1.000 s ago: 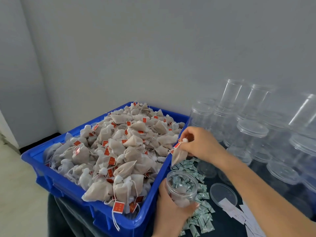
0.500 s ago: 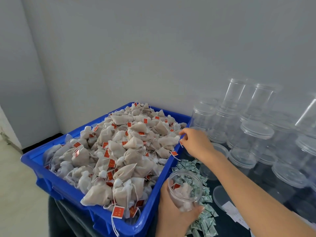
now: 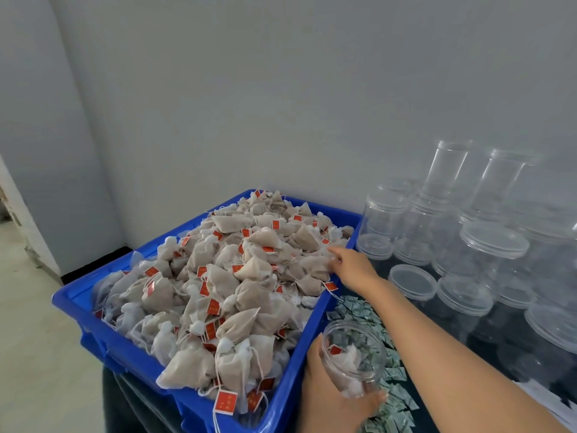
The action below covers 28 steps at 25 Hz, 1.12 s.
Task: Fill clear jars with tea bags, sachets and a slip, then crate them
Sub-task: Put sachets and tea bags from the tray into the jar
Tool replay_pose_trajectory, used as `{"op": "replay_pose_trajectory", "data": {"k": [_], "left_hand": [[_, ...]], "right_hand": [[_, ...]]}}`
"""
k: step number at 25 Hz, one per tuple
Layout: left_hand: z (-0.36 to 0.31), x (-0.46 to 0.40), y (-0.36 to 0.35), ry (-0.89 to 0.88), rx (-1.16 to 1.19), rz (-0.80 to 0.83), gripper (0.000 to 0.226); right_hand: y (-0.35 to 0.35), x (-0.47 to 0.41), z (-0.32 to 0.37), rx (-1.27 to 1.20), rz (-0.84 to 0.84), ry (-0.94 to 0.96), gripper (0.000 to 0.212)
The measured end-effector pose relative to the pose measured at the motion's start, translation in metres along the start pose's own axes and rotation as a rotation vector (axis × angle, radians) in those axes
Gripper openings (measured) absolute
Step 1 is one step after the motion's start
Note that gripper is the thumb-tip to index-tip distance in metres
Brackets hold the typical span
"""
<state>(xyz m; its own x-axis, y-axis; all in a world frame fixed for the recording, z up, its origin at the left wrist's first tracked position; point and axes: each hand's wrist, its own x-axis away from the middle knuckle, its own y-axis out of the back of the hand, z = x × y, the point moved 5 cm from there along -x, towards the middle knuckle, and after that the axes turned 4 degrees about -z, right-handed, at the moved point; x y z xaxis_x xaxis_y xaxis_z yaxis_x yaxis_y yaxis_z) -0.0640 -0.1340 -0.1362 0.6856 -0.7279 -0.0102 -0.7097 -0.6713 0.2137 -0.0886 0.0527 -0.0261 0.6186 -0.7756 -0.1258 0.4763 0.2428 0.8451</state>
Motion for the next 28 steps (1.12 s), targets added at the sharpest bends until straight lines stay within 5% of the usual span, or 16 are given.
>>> {"op": "replay_pose_trajectory", "data": {"k": [3,9,12,17,21,22,25,28], "left_hand": [[-0.001,0.001,-0.001,-0.009,0.036,-0.006,0.116],[-0.014,0.005,0.0,0.037,0.163,-0.041,0.115],[-0.013,0.01,0.001,0.011,0.203,-0.051,0.112],[-0.024,0.013,-0.006,-0.074,0.185,-0.035,0.102],[-0.021,0.03,-0.007,-0.113,0.226,-0.021,0.113],[-0.018,0.033,-0.006,-0.124,0.227,-0.017,0.113],[-0.014,0.037,-0.006,-0.118,0.238,-0.014,0.107],[-0.014,0.038,-0.008,-0.107,0.242,-0.01,0.105]], "right_hand": [[-0.001,0.005,0.0,0.082,-0.015,0.044,0.017],[0.082,0.048,0.028,-0.111,-0.267,0.233,0.01],[0.117,0.083,0.037,-0.142,-0.127,0.336,0.008],[0.065,0.139,0.016,0.135,0.364,0.309,0.025],[0.067,0.138,-0.032,-0.092,-0.158,0.118,0.014],[0.058,0.139,-0.049,-0.009,-0.172,0.041,0.014],[-0.009,0.161,-0.091,0.2,0.18,0.006,0.02],[-0.033,0.175,-0.103,0.292,0.102,0.066,0.016]]}}
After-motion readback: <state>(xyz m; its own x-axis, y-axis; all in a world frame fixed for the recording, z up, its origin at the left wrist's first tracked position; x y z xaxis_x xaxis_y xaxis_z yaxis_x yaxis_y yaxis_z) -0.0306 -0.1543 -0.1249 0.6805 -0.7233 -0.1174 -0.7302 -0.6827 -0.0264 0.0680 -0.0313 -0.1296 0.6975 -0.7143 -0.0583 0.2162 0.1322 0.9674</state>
